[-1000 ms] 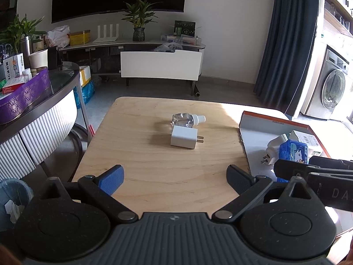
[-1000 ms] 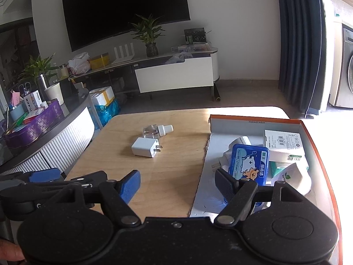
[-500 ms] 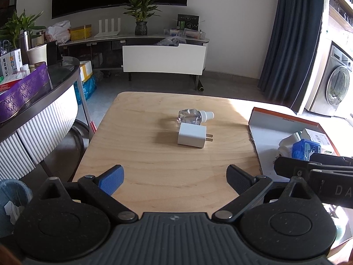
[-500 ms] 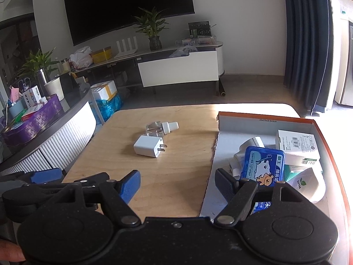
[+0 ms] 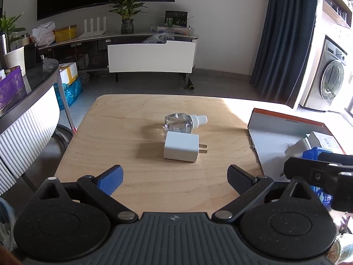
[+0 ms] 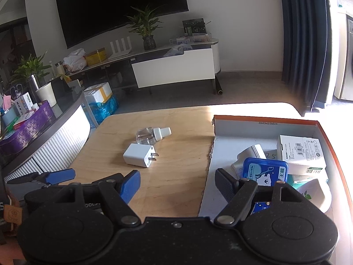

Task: Organize rigid objects
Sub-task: 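Move left tool to white square charger while right tool approaches glass bottle, then close left tool on white square charger while right tool grasps glass bottle, then carry white charger with left tool while right tool carries glass bottle to tray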

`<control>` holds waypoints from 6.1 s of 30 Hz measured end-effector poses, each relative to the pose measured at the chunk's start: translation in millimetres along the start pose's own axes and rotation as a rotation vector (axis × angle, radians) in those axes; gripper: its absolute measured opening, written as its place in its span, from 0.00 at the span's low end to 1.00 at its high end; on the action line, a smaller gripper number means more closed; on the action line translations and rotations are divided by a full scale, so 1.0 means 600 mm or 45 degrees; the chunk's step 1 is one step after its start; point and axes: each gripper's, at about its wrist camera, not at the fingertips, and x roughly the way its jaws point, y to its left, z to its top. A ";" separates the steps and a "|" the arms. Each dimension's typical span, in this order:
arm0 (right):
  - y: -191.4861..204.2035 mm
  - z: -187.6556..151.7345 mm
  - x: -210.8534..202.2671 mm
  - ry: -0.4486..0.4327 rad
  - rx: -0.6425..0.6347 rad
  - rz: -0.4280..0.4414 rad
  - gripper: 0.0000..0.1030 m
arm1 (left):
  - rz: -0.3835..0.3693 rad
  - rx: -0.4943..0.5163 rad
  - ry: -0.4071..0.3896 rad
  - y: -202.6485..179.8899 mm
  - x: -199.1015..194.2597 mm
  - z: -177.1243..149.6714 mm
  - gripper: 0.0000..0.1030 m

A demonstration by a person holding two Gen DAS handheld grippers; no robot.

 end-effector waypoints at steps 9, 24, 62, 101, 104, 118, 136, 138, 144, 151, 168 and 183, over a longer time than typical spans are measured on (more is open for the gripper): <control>-0.023 0.014 0.005 -0.034 0.024 -0.013 0.86 | 0.001 0.099 -0.028 -0.026 0.095 0.015 1.00; -0.029 0.033 0.036 -0.009 0.040 0.025 0.86 | -0.010 0.086 0.001 -0.010 0.112 0.009 0.64; 0.104 0.094 0.364 0.210 -0.372 0.145 0.67 | 0.074 -0.182 -0.026 0.102 0.018 -0.003 0.64; 0.119 -0.057 0.116 0.289 -0.225 0.010 0.59 | 0.105 -0.115 -0.082 0.072 -0.099 -0.045 0.64; 0.118 -0.046 0.088 0.224 -0.197 0.057 0.58 | 0.110 -0.115 -0.103 0.068 -0.108 -0.041 0.64; 0.113 -0.019 -0.016 0.041 -0.138 0.131 0.58 | 0.113 -0.092 -0.184 0.038 -0.167 -0.026 0.64; 0.080 -0.001 -0.103 -0.096 -0.094 0.124 0.58 | 0.085 -0.051 -0.248 0.000 -0.213 -0.014 0.64; 0.073 0.000 -0.112 -0.109 -0.087 0.116 0.58 | 0.077 -0.043 -0.252 -0.006 -0.215 -0.013 0.64; 0.052 0.001 -0.129 -0.135 -0.062 0.100 0.58 | 0.051 -0.019 -0.255 -0.022 -0.217 -0.014 0.64; 0.029 -0.002 -0.147 -0.159 -0.033 0.084 0.58 | 0.024 0.014 -0.258 -0.043 -0.218 -0.013 0.64; -0.037 -0.006 -0.180 -0.202 0.041 0.022 0.58 | -0.067 0.093 -0.250 -0.098 -0.210 -0.015 0.64; -0.088 -0.005 -0.202 -0.237 0.104 -0.039 0.58 | -0.147 0.155 -0.237 -0.139 -0.193 -0.013 0.64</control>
